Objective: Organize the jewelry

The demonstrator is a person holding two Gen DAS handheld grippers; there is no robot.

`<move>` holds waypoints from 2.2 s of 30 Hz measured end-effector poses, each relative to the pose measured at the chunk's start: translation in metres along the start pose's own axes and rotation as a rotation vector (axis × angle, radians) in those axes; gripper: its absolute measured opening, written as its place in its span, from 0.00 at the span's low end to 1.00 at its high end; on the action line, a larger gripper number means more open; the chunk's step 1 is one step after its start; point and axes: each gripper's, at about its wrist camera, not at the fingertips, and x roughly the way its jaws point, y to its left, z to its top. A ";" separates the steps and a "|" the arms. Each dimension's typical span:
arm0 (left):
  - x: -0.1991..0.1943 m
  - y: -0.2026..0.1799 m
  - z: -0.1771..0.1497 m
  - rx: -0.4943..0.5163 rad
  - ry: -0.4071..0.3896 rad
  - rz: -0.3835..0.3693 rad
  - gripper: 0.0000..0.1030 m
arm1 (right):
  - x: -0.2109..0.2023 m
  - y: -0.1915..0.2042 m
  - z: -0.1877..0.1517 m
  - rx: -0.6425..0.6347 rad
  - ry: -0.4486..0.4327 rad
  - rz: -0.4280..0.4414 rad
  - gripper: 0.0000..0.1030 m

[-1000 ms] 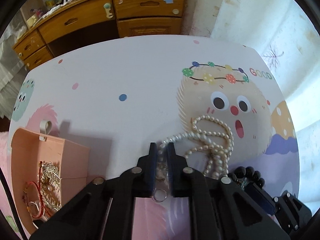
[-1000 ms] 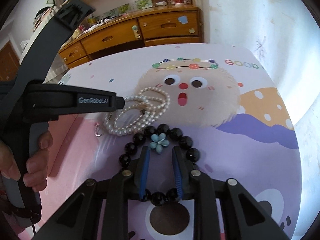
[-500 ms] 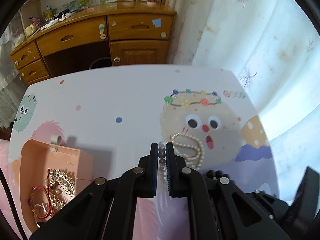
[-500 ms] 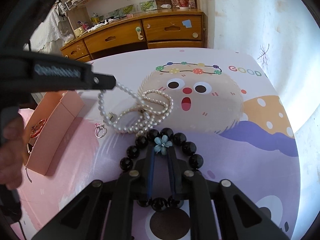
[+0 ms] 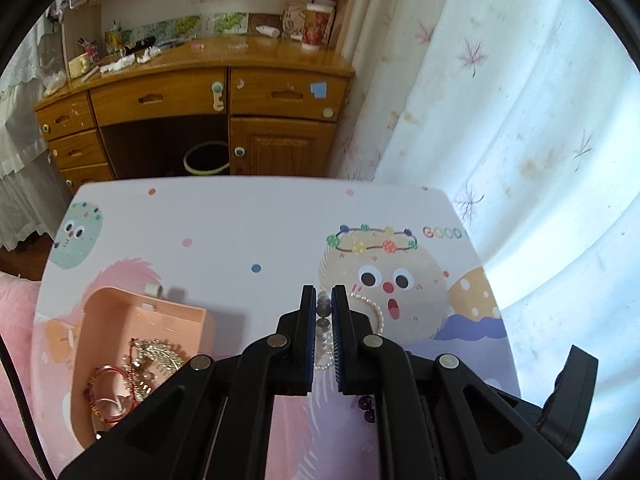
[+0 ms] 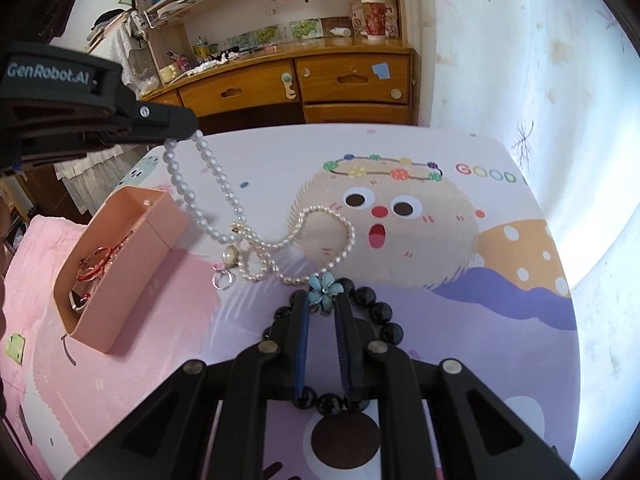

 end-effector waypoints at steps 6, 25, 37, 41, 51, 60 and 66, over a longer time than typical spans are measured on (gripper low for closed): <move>-0.023 0.003 0.004 -0.006 -0.038 -0.018 0.05 | -0.011 0.012 0.004 -0.022 -0.023 0.009 0.12; 0.004 0.030 -0.097 0.020 0.311 0.110 0.31 | -0.007 0.014 0.005 -0.050 0.013 -0.016 0.12; 0.048 0.016 -0.071 0.129 0.221 0.066 0.48 | -0.002 0.004 0.002 -0.043 0.031 -0.018 0.12; 0.067 0.006 -0.066 0.135 0.227 0.041 0.48 | 0.000 -0.004 0.000 -0.036 0.039 -0.020 0.12; 0.108 -0.006 -0.058 0.134 0.273 0.055 0.38 | 0.005 -0.028 -0.003 0.018 0.064 -0.013 0.12; 0.119 -0.023 -0.056 0.197 0.248 0.091 0.10 | 0.005 -0.044 -0.004 0.049 0.064 -0.012 0.12; 0.116 -0.025 -0.059 0.185 0.269 0.076 0.03 | 0.003 -0.048 -0.005 0.054 0.061 -0.017 0.12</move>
